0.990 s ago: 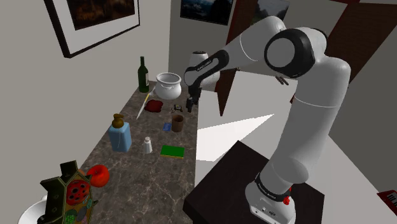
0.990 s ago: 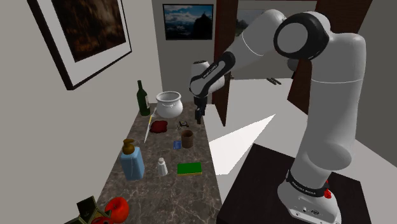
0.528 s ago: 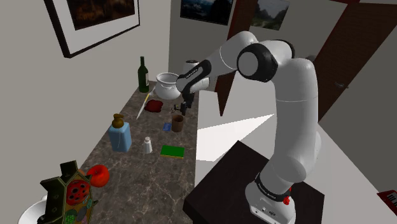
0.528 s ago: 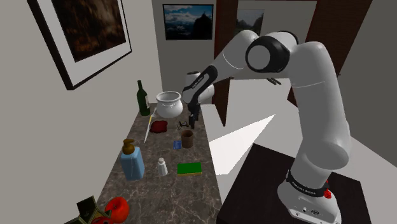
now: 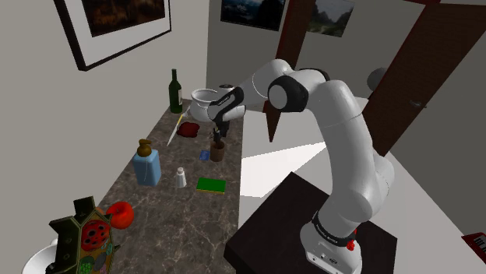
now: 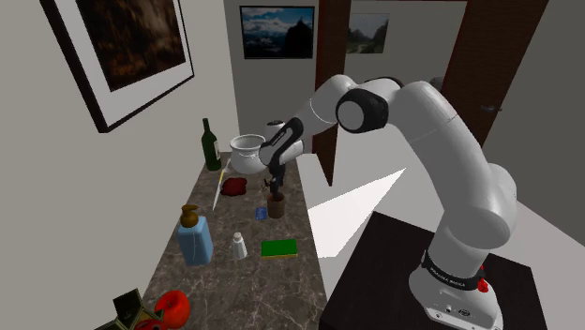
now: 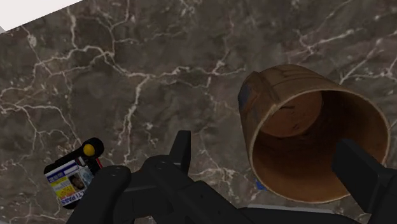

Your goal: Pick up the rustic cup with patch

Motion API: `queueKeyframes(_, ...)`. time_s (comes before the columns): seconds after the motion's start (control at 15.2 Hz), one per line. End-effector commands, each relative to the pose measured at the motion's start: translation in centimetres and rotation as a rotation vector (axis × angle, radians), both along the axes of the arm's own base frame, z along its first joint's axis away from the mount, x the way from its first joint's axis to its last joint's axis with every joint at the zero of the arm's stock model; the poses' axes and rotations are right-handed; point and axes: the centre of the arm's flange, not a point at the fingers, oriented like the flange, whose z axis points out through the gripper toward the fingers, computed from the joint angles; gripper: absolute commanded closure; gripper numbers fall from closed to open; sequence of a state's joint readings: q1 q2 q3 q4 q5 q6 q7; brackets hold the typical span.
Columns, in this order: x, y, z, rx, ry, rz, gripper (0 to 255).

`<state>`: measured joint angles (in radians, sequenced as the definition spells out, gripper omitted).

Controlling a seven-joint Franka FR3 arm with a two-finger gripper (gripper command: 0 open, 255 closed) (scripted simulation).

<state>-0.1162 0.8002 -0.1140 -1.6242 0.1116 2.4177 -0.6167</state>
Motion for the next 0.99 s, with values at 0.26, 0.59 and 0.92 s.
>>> queueKeyframes(0.26, 0.1, -0.1, -3.3, 0.001, -0.001, 0.001, 0)
queueKeyframes(0.59, 0.1, -0.1, -3.6, 0.001, -0.001, 0.001, 255)
queueKeyframes(0.92, 0.1, -0.1, -3.6, 0.001, -0.001, 0.001, 255)
